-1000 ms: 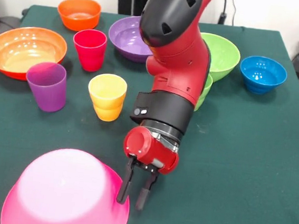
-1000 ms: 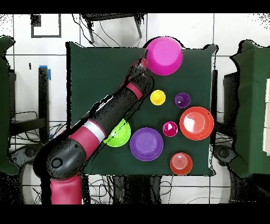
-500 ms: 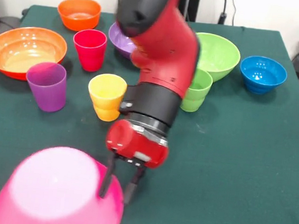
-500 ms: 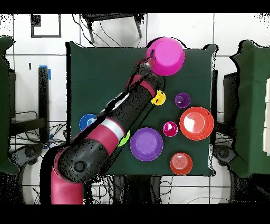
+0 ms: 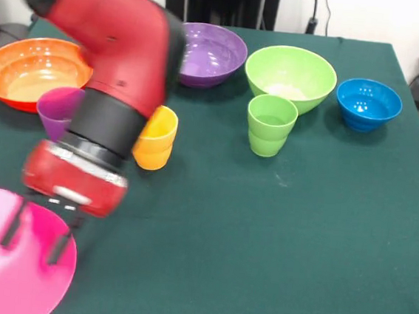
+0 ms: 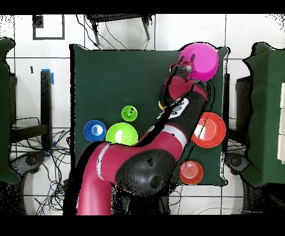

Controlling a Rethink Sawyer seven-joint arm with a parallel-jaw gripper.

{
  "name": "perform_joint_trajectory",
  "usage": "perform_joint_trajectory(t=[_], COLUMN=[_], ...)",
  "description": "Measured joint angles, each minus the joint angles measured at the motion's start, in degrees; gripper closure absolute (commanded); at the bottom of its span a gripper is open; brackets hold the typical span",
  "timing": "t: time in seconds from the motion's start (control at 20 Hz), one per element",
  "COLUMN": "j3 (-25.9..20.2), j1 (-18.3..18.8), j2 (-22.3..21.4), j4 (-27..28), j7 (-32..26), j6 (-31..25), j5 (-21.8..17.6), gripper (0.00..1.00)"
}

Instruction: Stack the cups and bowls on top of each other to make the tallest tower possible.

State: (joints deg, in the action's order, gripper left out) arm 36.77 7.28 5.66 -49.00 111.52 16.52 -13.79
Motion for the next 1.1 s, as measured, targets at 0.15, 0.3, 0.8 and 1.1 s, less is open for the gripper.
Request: perform_joint_trajectory(t=[0.15, 0.3, 0.8, 1.1], j3=[-2.5, -5.9, -22.6, -30.6], j1=[3.6, 6.3, 14.9, 20.6], j2=[-0.8, -2.2, -11.0, -15.6], j4=[0.1, 0.0, -4.8, -7.8], j7=[0.0, 0.0, 0.0, 0.0], j6=[0.0, 0.0, -6.0, -9.9], j5=[-0.7, -2.0, -7.3, -10.3], gripper=[0.0, 0.0, 0.0, 0.0])
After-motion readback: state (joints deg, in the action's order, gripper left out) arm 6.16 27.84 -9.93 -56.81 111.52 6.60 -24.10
